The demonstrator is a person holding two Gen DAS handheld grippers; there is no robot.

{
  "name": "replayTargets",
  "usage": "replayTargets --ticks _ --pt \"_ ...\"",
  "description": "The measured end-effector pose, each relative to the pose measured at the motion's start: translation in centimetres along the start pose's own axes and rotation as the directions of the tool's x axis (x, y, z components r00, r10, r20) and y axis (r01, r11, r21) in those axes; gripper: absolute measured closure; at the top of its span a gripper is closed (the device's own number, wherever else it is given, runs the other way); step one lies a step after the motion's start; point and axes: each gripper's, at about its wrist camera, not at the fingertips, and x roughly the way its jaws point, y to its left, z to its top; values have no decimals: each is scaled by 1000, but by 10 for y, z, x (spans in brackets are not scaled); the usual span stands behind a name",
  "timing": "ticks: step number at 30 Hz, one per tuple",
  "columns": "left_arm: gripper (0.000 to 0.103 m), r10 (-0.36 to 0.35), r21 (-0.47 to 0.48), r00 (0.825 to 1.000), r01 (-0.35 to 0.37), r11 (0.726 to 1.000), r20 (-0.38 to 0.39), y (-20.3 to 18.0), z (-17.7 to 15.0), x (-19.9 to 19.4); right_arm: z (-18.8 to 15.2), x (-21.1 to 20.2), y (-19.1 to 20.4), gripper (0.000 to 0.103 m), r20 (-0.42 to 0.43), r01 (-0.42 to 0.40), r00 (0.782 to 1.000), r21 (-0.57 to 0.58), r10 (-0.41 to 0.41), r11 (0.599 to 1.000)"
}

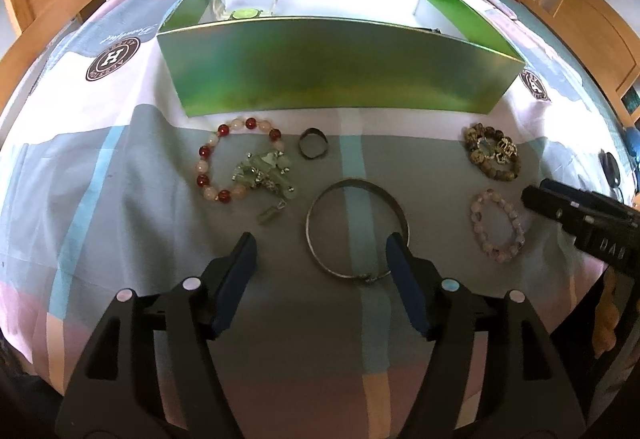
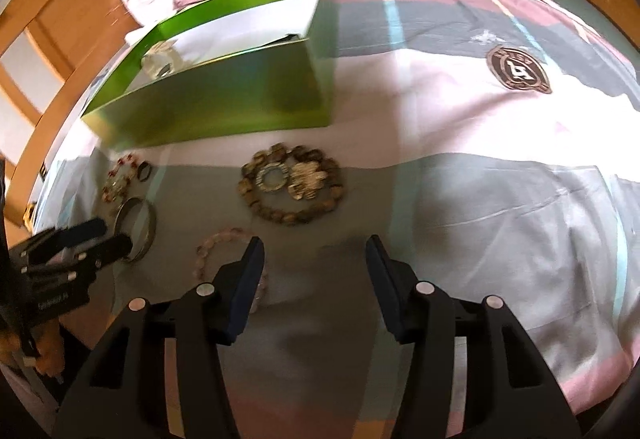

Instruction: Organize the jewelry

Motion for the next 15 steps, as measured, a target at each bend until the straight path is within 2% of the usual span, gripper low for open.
replayTargets --ticks 5,10,12,14,15 --pt "35 -4 -4 1000 4 1000 2 0 0 0 0 -2 2 50 14 -11 1000 -13 11 1000" --pt "34 -3 -2 1000 3 1000 0 -1 -1 1 14 -1 12 66 40 -53 998 -42 55 998" --pt "34 -5 1 1000 5 1000 1 -3 0 1 25 1 21 71 58 -20 998 -90 26 996" --pt "34 -10 8 1000 10 1000 0 -5 -1 1 31 7 26 73 46 0 999 -118 6 993" --pt "34 -10 15 1000 10 1000 0 -8 0 2 33 13 27 76 36 11 999 -125 -6 992"
